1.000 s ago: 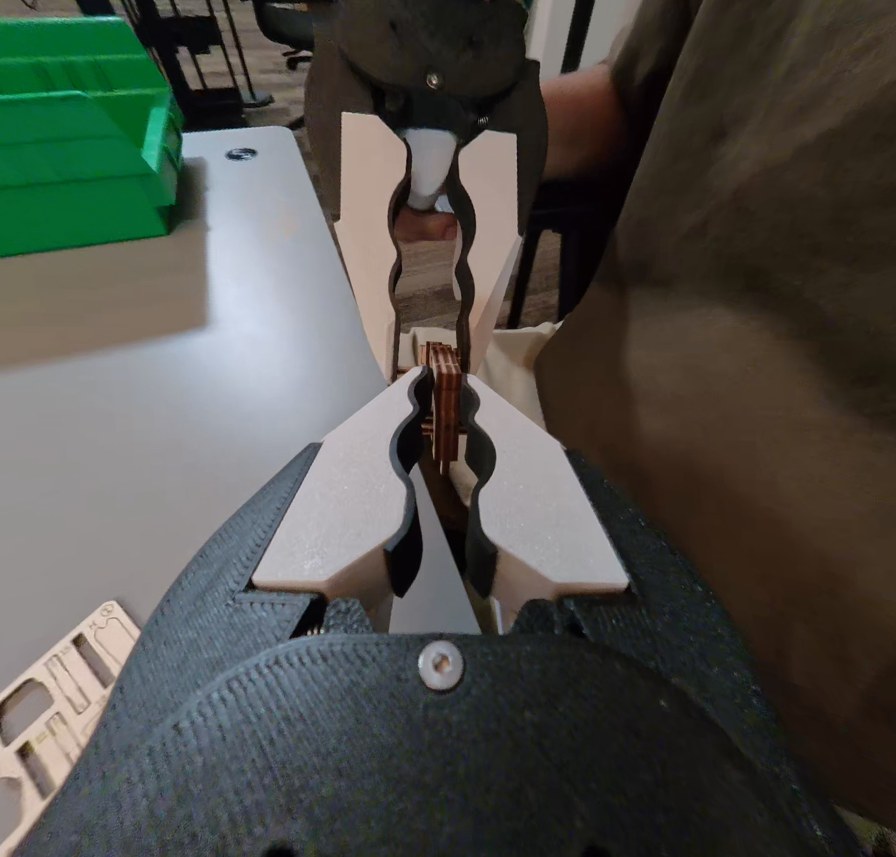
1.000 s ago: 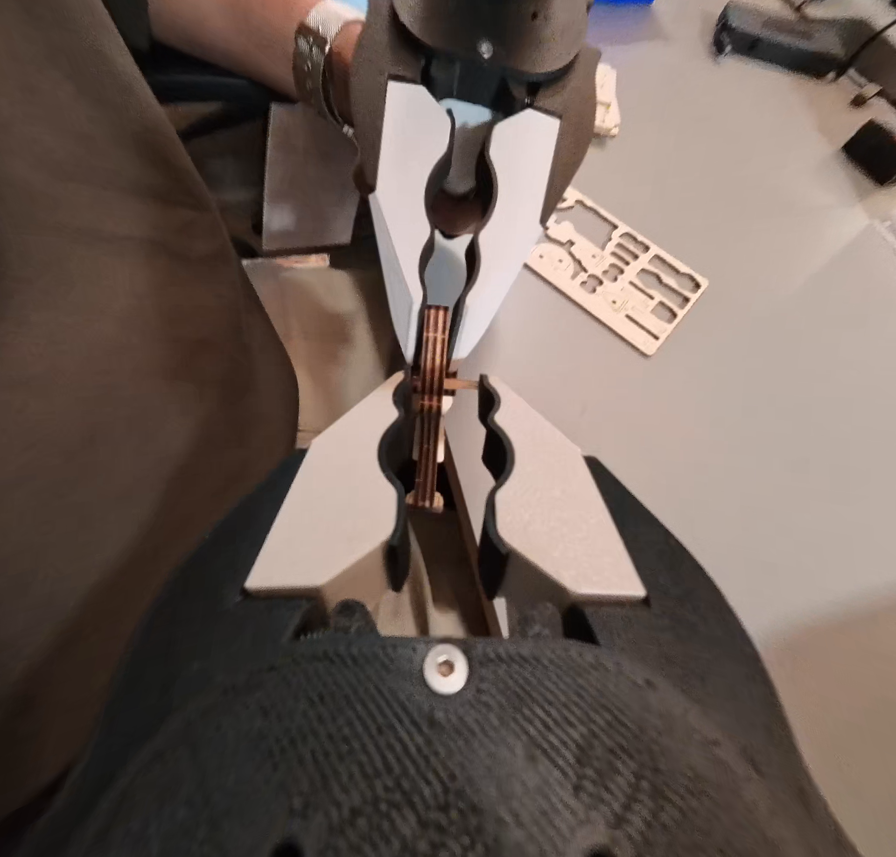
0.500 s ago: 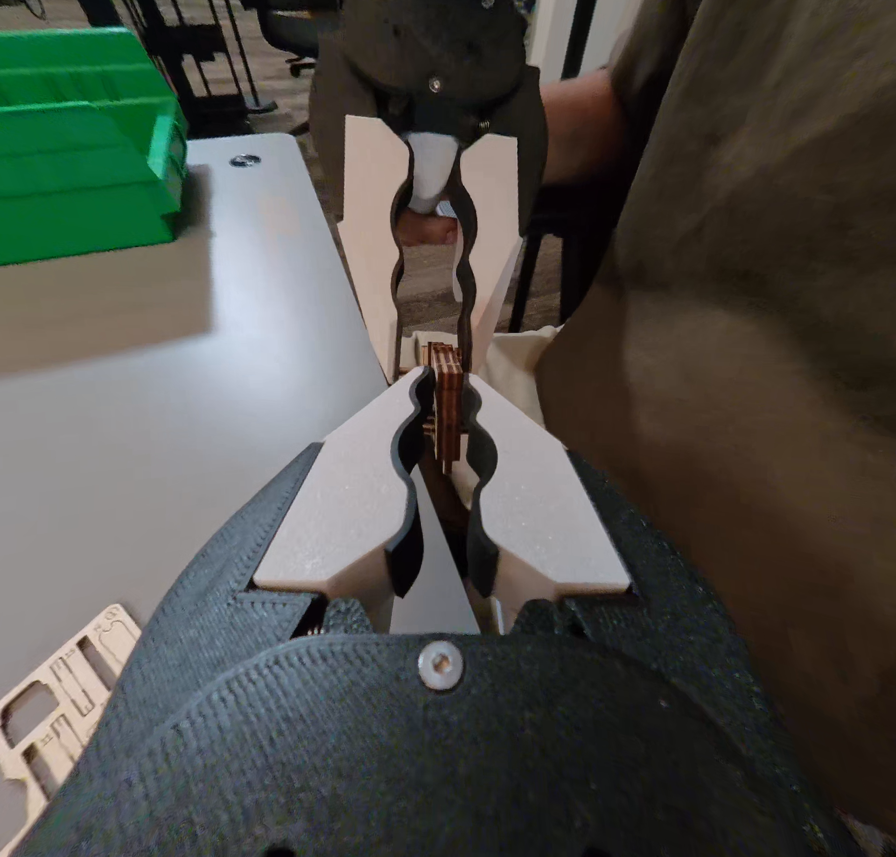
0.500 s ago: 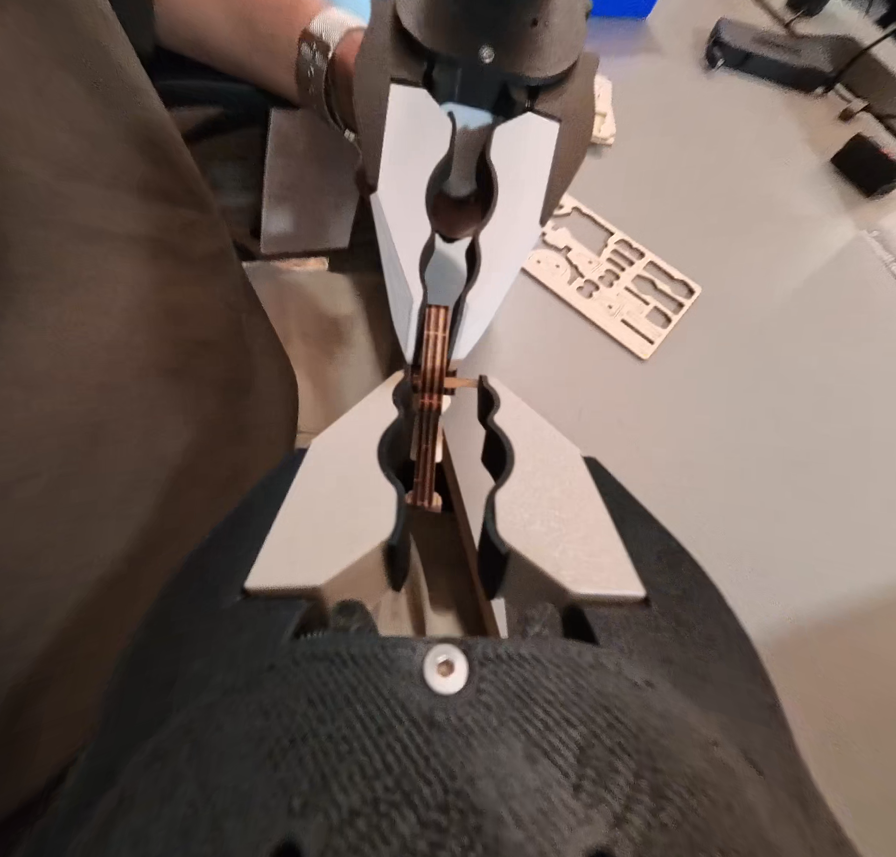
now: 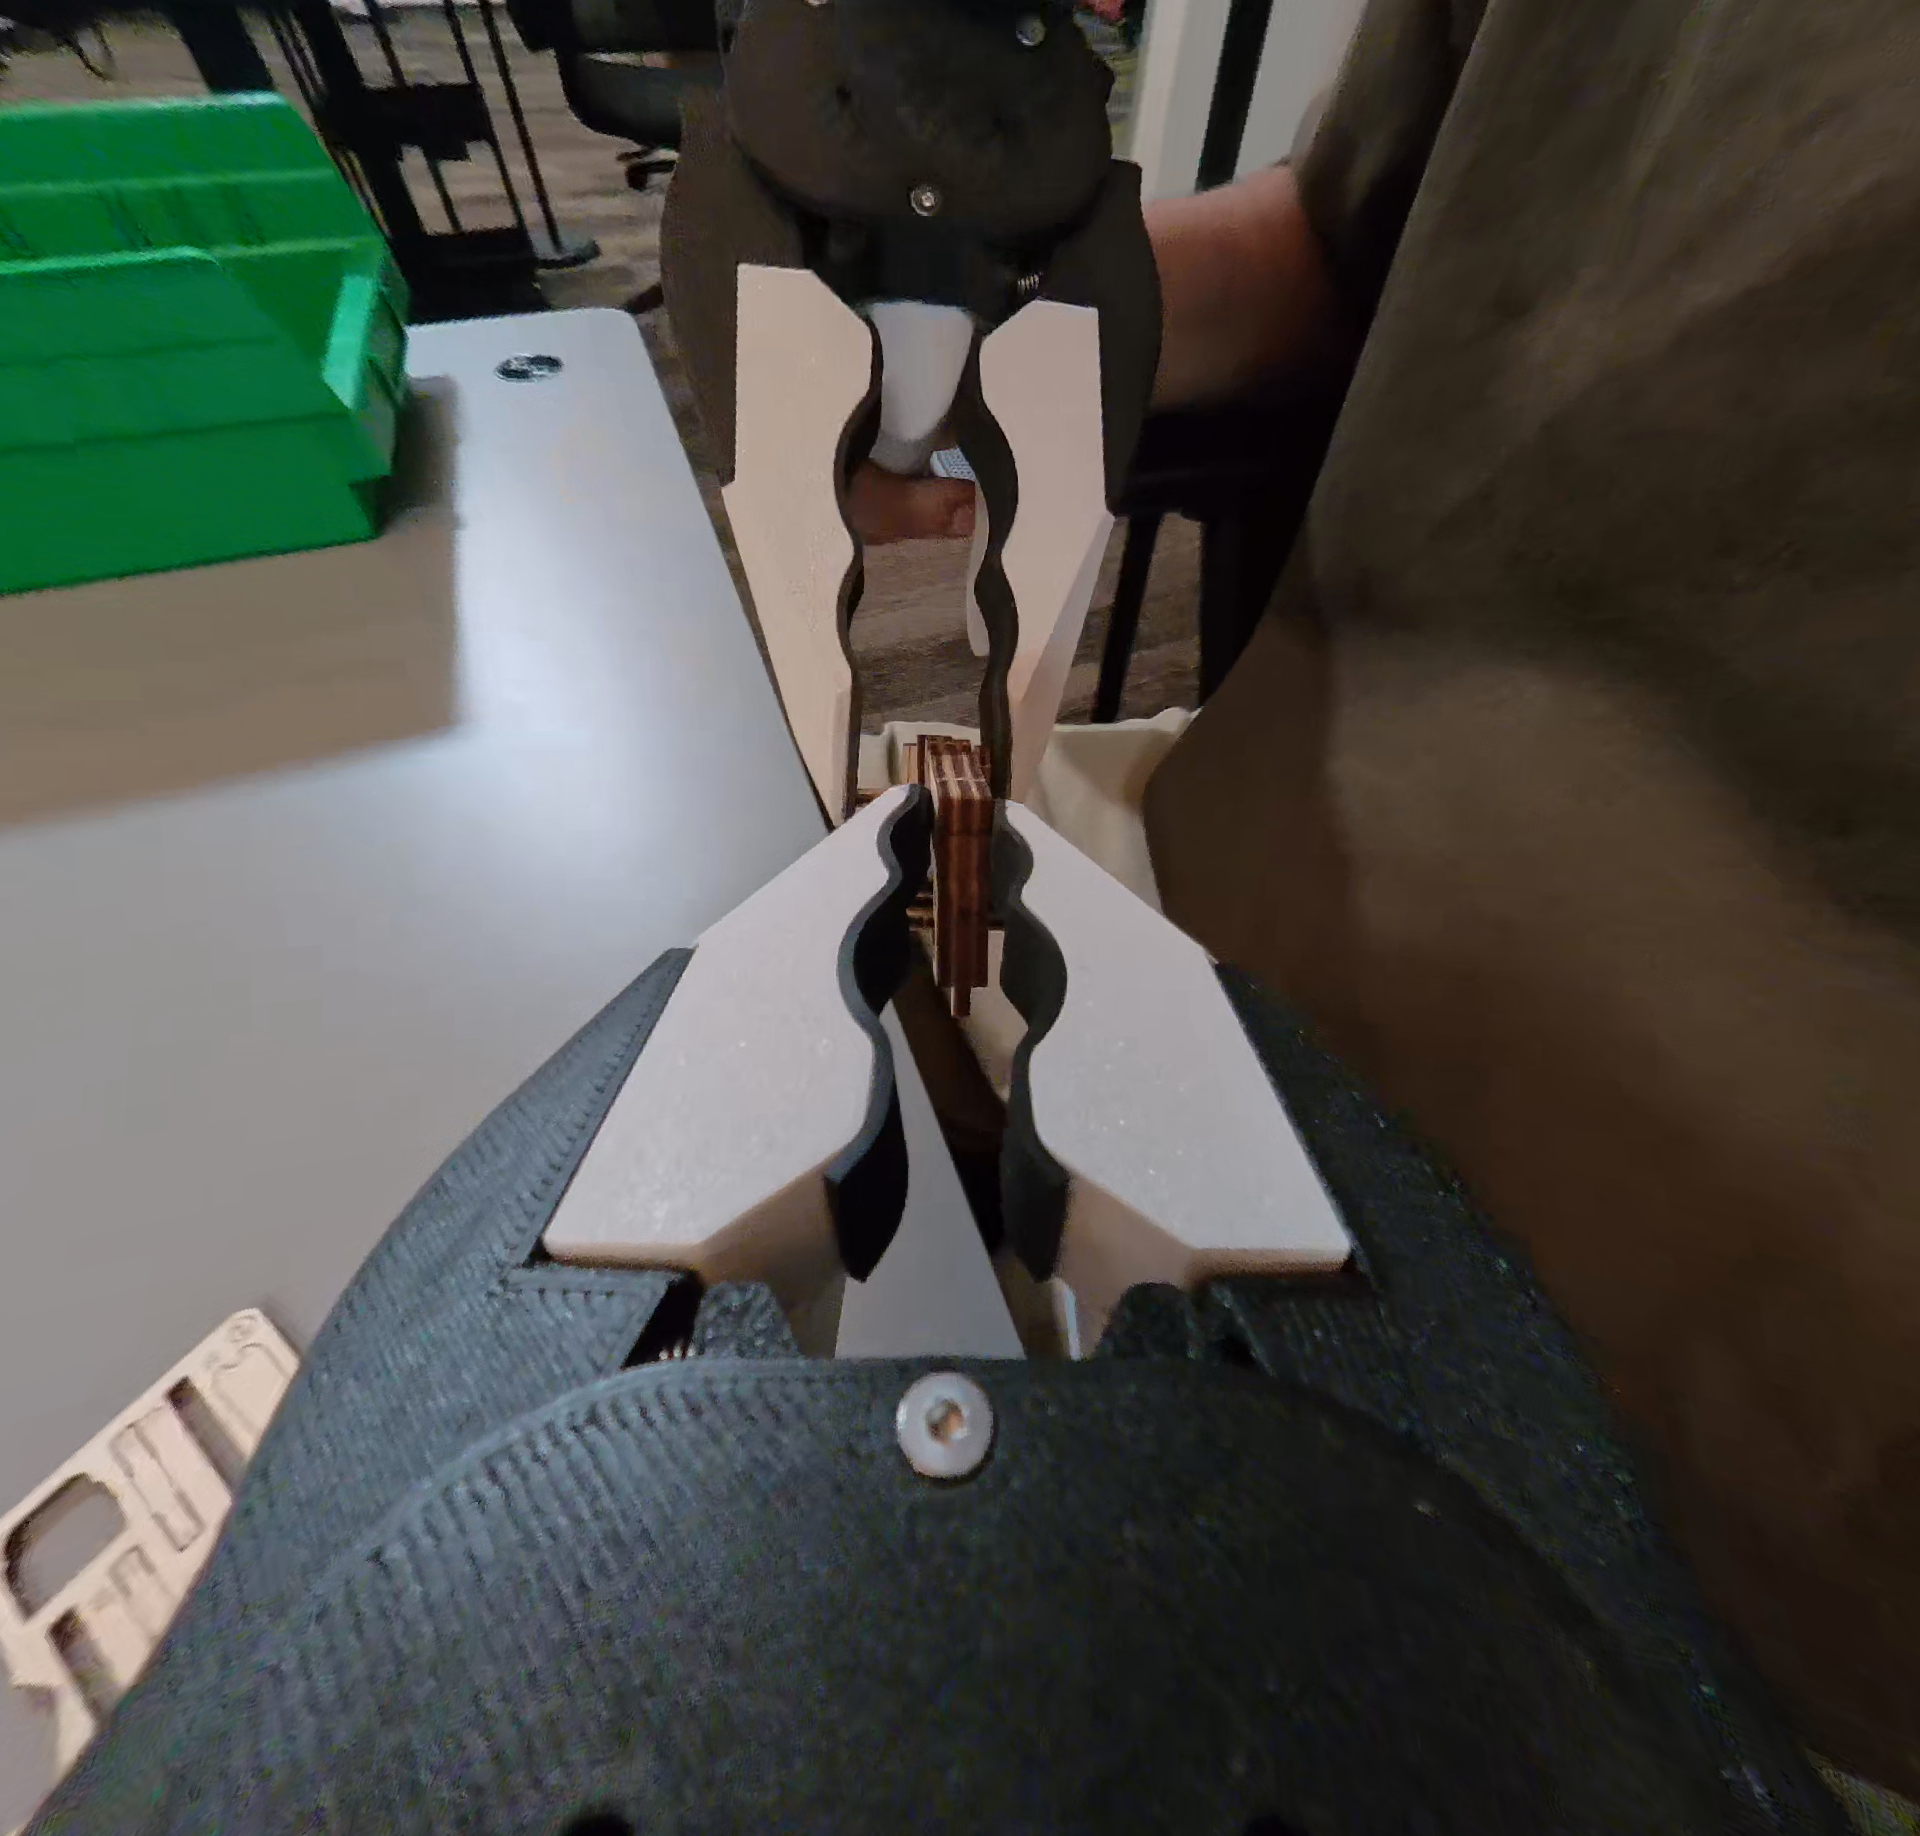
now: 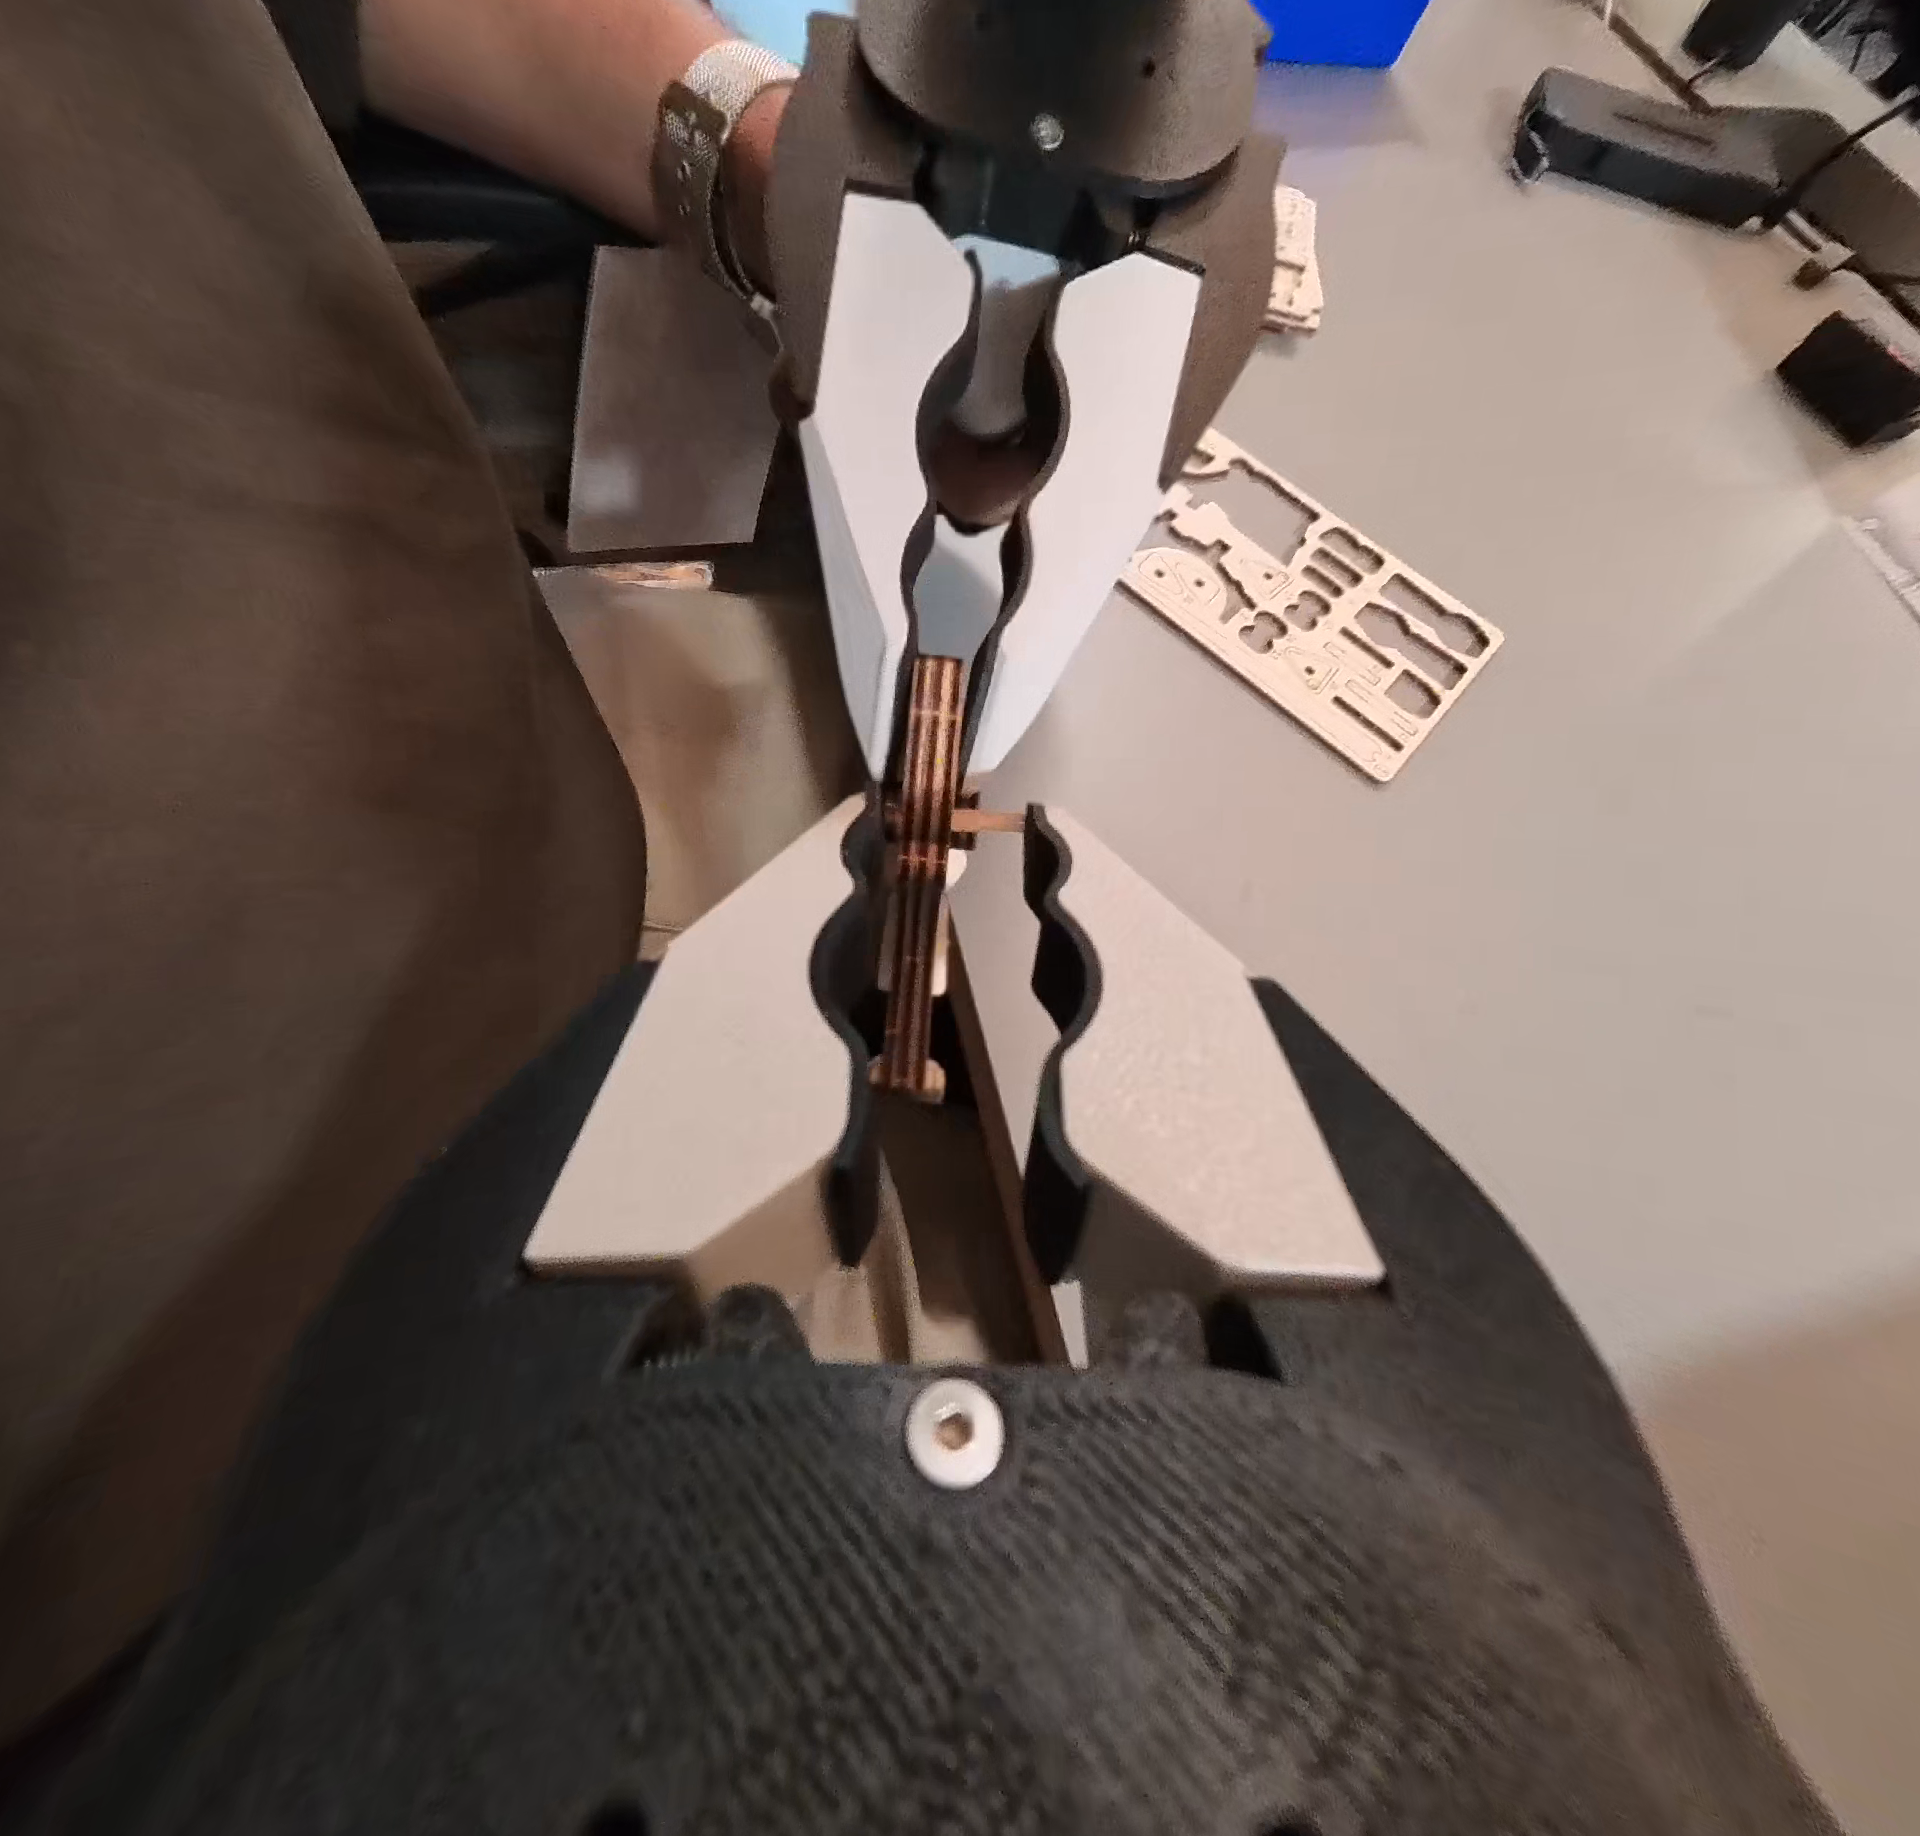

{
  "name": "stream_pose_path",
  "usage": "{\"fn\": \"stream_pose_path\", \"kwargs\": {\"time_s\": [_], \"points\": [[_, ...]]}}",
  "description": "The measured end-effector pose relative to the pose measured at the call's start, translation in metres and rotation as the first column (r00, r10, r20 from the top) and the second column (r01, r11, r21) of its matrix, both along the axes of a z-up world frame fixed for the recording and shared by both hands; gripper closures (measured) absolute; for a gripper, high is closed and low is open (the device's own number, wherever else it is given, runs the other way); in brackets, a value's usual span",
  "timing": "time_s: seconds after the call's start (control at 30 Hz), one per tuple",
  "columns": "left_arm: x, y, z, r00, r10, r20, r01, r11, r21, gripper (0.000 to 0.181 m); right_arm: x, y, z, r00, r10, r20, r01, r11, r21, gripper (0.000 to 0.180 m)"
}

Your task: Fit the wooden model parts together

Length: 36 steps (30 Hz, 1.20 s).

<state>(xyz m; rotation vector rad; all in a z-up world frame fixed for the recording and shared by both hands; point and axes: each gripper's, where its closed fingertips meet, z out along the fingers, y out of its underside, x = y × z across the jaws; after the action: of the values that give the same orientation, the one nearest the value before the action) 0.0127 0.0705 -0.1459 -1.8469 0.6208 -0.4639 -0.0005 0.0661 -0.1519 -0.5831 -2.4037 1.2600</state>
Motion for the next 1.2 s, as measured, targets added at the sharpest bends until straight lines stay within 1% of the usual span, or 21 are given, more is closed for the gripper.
{"fn": "stream_pose_path", "kwargs": {"time_s": [0.1, 0.23, 0.3, 0.37, 0.43, 0.57, 0.67, 0.77, 0.9, 1.03, 1.2], "points": [[-0.006, 0.001, -0.003, 0.999, 0.018, -0.029, -0.019, 1.0, -0.018, 0.173, -0.004, 0.001, -0.004, 1.0, -0.025, -0.003, 0.025, 1.0, -0.014, 0.154], [-0.014, 0.002, 0.002, 0.998, 0.041, 0.047, -0.04, 0.999, -0.015, 0.173, -0.014, 0.002, 0.003, 0.997, -0.072, -0.03, 0.07, 0.994, -0.081, 0.151], [-0.016, 0.003, 0.0, 0.997, 0.048, 0.055, -0.047, 0.999, -0.026, 0.173, -0.016, 0.006, 0.0, 0.996, -0.086, -0.026, 0.084, 0.993, -0.086, 0.125], [-0.018, 0.004, -0.002, 0.997, 0.058, 0.055, -0.057, 0.998, -0.035, 0.173, -0.02, 0.011, -0.001, 0.994, -0.107, -0.014, 0.105, 0.989, -0.105, 0.115], [-0.021, 0.005, -0.004, 0.995, 0.07, 0.071, -0.067, 0.997, -0.046, 0.173, -0.022, 0.015, 0.002, 0.992, -0.124, -0.002, 0.123, 0.982, -0.142, 0.111], [-0.028, 0.008, -0.002, 0.983, 0.101, 0.155, -0.091, 0.994, -0.068, 0.173, -0.028, 0.024, 0.002, 0.986, -0.161, 0.046, 0.167, 0.966, -0.196, 0.113], [-0.035, 0.01, 0.003, 0.957, 0.13, 0.261, -0.113, 0.99, -0.079, 0.173, -0.033, 0.031, 0.003, 0.978, -0.195, 0.067, 0.205, 0.952, -0.228, 0.117], [-0.042, 0.012, 0.011, 0.905, 0.15, 0.398, -0.125, 0.988, -0.088, 0.173, -0.038, 0.037, 0.009, 0.97, -0.231, 0.075, 0.243, 0.927, -0.285, 0.121], [-0.051, 0.011, 0.019, 0.832, 0.156, 0.533, -0.124, 0.988, -0.096, 0.173, -0.038, 0.037, 0.014, 0.969, -0.22, 0.113, 0.247, 0.9, -0.358, 0.124], [-0.059, 0.012, 0.023, 0.776, 0.171, 0.607, -0.133, 0.985, -0.107, 0.174, -0.038, 0.034, 0.016, 0.97, -0.211, 0.119, 0.241, 0.893, -0.381, 0.127], [-0.061, 0.013, 0.022, 0.736, 0.19, 0.649, -0.13, 0.982, -0.139, 0.174, -0.039, 0.032, 0.014, 0.971, -0.211, 0.117, 0.24, 0.896, -0.374, 0.129]]}}
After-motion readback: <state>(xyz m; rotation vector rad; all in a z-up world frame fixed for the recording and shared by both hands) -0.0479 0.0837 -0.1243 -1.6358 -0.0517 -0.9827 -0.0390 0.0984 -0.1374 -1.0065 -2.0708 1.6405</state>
